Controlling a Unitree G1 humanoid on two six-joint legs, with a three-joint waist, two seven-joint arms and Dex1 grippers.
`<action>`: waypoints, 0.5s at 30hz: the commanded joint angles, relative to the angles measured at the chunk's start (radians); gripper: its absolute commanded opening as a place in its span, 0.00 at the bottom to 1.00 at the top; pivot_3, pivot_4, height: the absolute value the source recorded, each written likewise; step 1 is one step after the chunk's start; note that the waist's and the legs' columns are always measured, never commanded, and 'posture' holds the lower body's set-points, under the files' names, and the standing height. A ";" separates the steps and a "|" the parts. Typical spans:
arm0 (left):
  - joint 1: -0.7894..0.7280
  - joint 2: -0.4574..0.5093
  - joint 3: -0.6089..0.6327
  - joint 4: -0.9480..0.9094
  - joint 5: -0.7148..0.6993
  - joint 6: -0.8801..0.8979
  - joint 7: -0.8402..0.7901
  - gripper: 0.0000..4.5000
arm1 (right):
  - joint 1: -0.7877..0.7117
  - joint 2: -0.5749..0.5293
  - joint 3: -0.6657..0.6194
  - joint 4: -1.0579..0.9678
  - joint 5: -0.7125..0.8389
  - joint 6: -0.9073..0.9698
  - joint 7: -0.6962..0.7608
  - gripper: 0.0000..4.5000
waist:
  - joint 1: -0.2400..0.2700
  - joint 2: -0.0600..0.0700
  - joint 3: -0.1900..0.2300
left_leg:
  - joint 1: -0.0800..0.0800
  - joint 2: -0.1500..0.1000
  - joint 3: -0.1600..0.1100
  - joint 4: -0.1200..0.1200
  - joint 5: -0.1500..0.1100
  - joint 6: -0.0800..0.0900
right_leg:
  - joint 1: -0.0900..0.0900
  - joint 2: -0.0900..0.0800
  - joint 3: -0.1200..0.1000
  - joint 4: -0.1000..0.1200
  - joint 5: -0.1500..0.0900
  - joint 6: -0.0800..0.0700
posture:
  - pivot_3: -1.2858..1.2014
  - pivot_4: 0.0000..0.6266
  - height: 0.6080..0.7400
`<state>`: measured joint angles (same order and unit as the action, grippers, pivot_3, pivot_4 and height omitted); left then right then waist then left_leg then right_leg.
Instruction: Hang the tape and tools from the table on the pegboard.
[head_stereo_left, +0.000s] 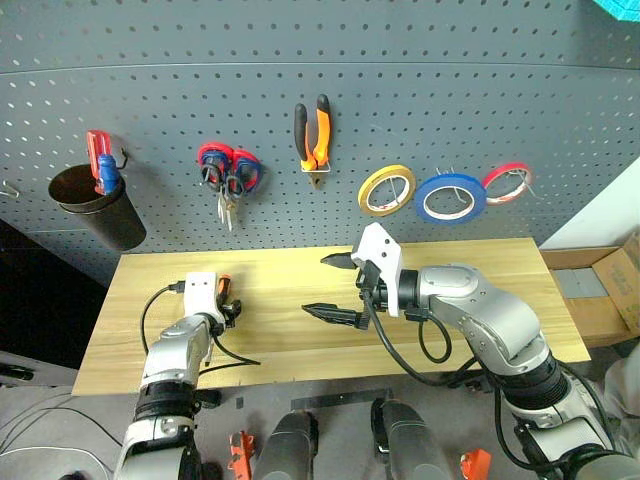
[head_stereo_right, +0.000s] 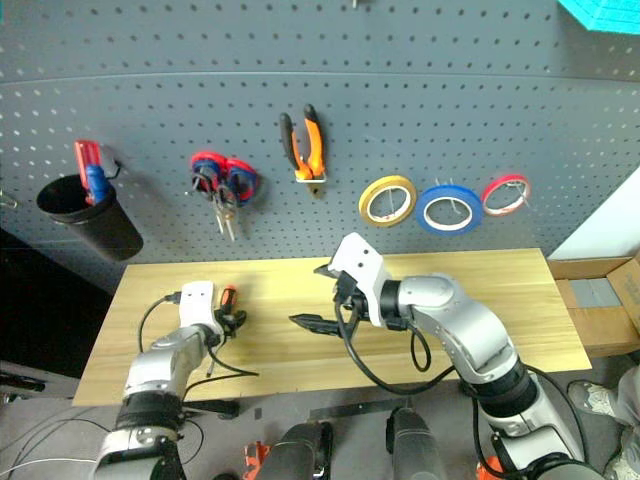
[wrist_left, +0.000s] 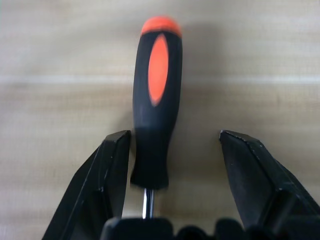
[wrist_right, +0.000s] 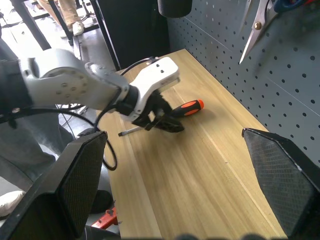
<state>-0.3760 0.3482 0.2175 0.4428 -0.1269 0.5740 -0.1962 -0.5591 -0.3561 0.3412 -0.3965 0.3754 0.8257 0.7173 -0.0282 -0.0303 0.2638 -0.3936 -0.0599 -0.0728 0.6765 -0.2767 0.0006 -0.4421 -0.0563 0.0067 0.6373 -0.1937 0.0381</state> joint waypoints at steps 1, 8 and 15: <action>0.021 0.006 -0.021 0.054 0.027 0.017 0.017 0.63 | -0.012 -0.005 -0.004 -0.040 0.010 0.006 -0.002 1.00 | 0.000 0.001 0.000 | 0.000 0.000 0.000 0.000 0.000 0.000 | 0.000 0.000 0.000 0.000 0.000 0.000 | 0.50 0.47 1.00; 0.115 0.019 -0.009 -0.066 0.015 0.067 0.024 0.16 | -0.029 -0.002 -0.001 -0.007 -0.004 -0.015 0.003 1.00 | -0.005 0.001 0.000 | 0.001 0.000 0.000 -0.001 0.000 0.000 | 0.000 0.000 0.002 -0.001 -0.001 0.001 | 0.51 0.44 1.00; 0.269 0.039 0.020 -0.510 -0.020 -0.016 -0.021 0.13 | -0.099 0.015 -0.040 0.023 0.073 -0.074 0.106 1.00 | 0.001 0.001 -0.001 | -0.003 0.000 -0.002 -0.001 0.000 -0.001 | -0.002 0.000 0.003 -0.002 0.000 0.000 | 0.53 0.34 1.00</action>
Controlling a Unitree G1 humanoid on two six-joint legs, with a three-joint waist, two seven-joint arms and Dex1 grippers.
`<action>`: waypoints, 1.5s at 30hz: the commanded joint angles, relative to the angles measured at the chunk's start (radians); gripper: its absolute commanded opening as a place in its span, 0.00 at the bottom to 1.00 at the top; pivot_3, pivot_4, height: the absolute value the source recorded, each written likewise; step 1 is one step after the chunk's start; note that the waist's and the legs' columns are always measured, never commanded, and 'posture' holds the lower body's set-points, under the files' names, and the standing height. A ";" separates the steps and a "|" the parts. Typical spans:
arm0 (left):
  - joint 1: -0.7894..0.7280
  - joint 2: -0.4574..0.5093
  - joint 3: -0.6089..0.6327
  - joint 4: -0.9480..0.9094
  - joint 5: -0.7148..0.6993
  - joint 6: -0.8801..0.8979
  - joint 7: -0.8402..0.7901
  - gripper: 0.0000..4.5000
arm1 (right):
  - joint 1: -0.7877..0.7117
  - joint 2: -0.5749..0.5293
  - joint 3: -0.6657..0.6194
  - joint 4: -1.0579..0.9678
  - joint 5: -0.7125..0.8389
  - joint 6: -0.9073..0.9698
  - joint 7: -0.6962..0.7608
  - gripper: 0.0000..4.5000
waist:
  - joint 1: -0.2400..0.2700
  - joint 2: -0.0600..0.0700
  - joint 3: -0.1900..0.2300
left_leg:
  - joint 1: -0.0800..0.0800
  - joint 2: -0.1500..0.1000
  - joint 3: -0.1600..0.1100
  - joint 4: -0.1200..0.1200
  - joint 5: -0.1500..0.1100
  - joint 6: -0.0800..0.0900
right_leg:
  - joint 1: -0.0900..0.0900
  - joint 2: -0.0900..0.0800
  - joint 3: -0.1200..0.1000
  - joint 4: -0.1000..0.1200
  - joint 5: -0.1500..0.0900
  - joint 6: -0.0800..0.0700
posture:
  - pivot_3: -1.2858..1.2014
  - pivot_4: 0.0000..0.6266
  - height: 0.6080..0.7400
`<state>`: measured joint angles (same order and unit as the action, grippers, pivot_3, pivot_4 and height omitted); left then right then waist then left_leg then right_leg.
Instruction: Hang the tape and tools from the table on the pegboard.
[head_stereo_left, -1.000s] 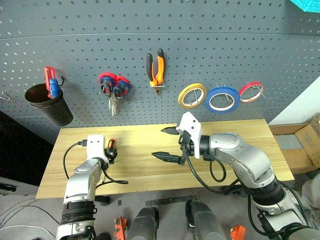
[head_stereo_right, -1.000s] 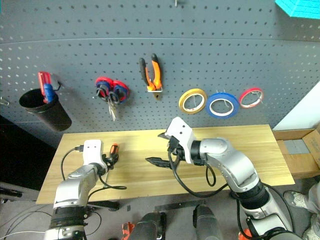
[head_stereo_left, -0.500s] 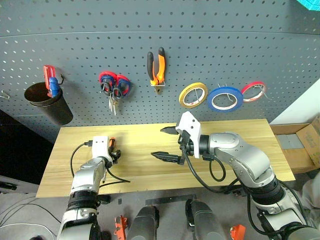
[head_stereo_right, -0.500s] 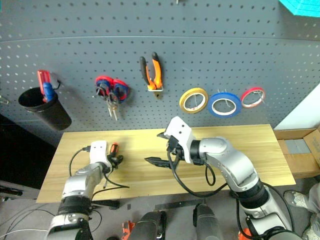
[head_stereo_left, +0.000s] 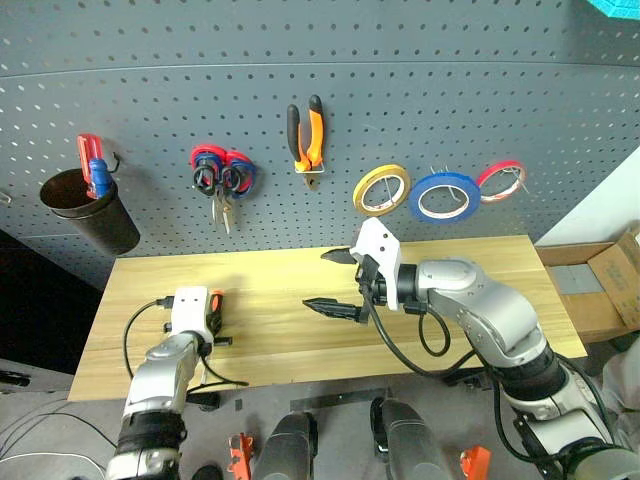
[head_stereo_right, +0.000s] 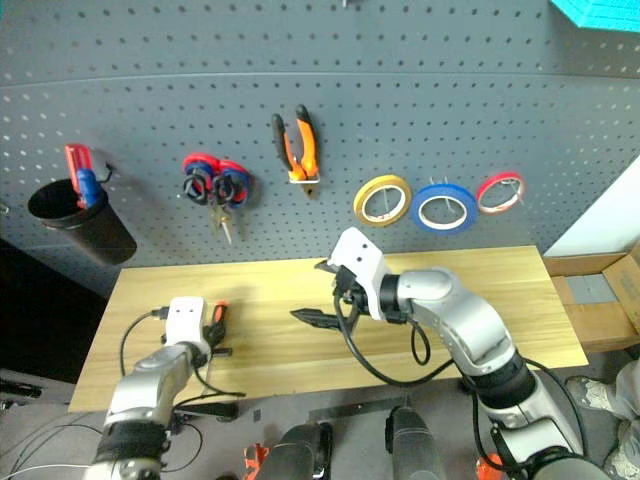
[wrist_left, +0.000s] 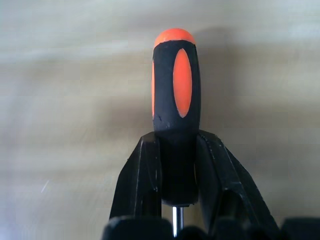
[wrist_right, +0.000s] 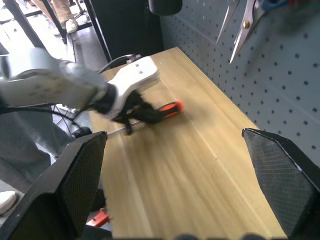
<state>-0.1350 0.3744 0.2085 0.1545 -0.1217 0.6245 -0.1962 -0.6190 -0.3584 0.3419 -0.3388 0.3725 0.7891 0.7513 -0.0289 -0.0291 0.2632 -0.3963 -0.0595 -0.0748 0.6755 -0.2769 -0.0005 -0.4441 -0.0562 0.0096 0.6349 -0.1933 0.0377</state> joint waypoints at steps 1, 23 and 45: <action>0.047 0.006 0.040 -0.317 -0.039 -0.093 -0.025 0.13 | -0.049 0.022 -0.062 -0.047 0.119 -0.039 0.107 1.00 | 0.006 -0.001 -0.001 | -0.002 0.000 -0.001 0.000 0.000 0.000 | -0.001 0.000 -0.001 0.000 0.000 0.000 | 0.53 0.33 1.00; -0.356 0.129 0.265 -0.475 -0.067 -0.337 0.119 0.13 | -0.271 0.287 -0.033 0.282 -0.080 -0.274 -0.074 1.00 | 0.056 -0.009 -0.029 | -0.005 0.000 -0.005 0.000 0.004 -0.009 | -0.001 0.002 -0.012 -0.005 0.003 -0.002 | 0.57 0.22 1.00; -0.534 0.198 0.257 0.021 -0.079 -0.712 0.049 0.30 | -0.274 0.327 -0.059 0.299 -0.146 -0.308 -0.143 1.00 | 0.051 -0.014 -0.042 | -0.005 0.000 -0.004 0.001 0.006 -0.011 | -0.003 0.003 -0.012 -0.002 0.003 -0.002 | 0.55 0.19 1.00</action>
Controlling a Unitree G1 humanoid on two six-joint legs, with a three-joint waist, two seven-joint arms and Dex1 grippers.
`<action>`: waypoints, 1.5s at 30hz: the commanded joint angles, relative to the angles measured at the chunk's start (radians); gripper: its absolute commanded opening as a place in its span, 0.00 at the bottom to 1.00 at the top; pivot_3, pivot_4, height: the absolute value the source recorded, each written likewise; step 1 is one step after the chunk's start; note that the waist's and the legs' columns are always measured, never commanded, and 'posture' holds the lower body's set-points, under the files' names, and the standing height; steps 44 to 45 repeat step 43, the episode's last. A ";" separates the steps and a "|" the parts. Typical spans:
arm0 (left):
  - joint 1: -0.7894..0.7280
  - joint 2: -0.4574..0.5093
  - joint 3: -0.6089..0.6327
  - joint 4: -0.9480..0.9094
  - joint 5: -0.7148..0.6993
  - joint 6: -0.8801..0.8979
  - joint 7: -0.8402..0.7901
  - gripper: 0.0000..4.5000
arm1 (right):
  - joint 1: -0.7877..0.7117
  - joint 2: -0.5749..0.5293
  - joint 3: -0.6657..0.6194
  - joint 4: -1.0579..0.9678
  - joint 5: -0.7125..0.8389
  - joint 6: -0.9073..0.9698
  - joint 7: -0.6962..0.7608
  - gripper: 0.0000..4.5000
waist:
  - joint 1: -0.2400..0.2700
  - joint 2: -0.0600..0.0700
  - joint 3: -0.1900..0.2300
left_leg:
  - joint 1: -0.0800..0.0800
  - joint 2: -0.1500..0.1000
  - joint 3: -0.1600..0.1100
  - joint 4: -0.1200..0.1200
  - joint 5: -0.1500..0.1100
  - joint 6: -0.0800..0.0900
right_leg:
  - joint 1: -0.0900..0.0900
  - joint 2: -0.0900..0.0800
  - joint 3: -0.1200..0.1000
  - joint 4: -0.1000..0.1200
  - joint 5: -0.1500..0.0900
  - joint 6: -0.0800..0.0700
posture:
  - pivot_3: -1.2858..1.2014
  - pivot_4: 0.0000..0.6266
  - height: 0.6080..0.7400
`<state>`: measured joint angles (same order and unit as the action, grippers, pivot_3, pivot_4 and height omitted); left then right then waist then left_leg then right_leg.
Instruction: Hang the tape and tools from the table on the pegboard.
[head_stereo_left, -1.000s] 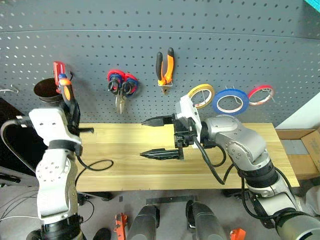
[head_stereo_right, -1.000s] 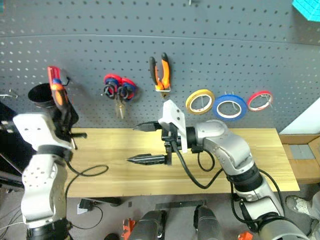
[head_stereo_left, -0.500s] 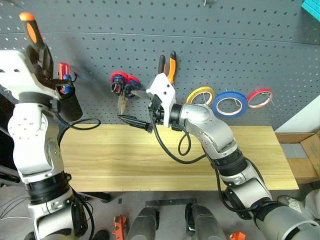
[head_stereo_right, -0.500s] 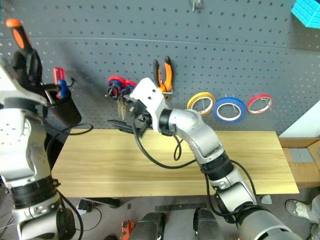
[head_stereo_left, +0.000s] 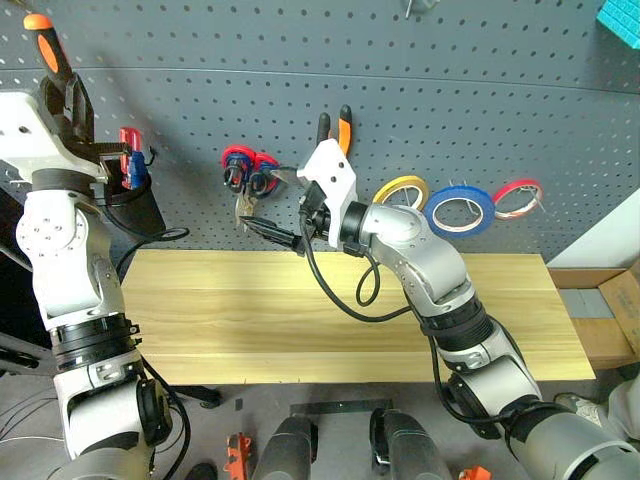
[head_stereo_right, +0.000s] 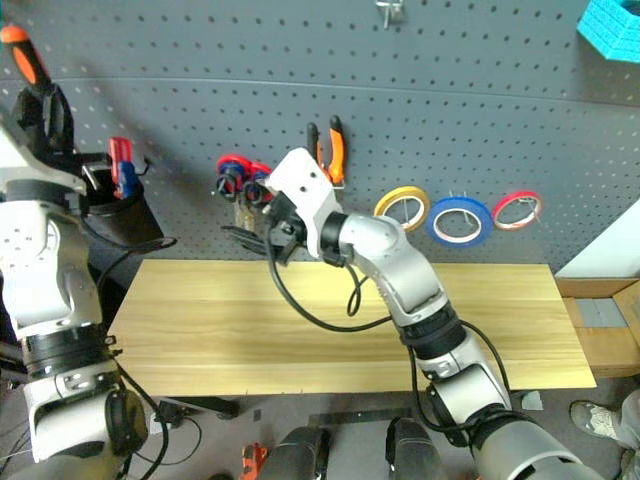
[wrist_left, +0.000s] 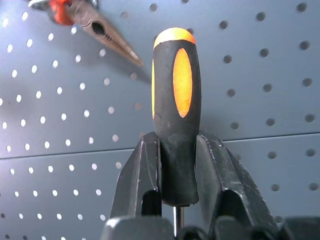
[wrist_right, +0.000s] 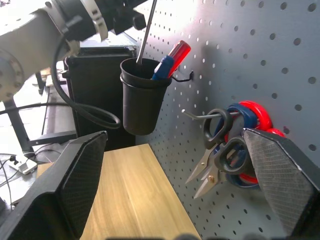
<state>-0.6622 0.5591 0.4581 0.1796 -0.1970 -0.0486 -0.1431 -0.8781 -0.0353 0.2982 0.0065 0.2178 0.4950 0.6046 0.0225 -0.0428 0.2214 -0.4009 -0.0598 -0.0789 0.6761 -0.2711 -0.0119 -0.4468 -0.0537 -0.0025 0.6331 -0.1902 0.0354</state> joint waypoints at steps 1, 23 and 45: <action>0.002 0.017 0.009 -0.002 0.001 -0.047 0.000 0.37 | -0.015 0.004 -0.017 -0.046 0.009 -0.014 0.006 1.00 | -0.001 0.000 -0.001 | 0.000 0.000 0.000 0.000 0.000 0.000 | 0.000 0.000 0.000 0.000 0.000 0.000 | 0.55 0.19 1.00; 0.627 0.041 -0.044 -0.551 -0.463 0.464 -0.335 0.99 | 0.347 -0.309 -0.228 -0.444 0.404 0.321 0.156 1.00 | -0.012 0.003 -0.004 | 0.004 0.001 0.003 0.001 -0.004 0.007 | -0.001 -0.001 0.004 0.011 -0.003 -0.005 | 0.53 0.33 1.00; 0.856 -0.011 0.016 -0.227 -0.291 0.294 -0.407 0.99 | 0.773 -0.599 -0.495 -0.001 0.160 0.039 0.056 1.00 | -0.024 0.009 -0.001 | 0.019 0.003 0.007 0.000 -0.007 0.012 | 0.016 -0.003 0.004 0.008 -0.015 -0.003 | 0.52 0.32 1.00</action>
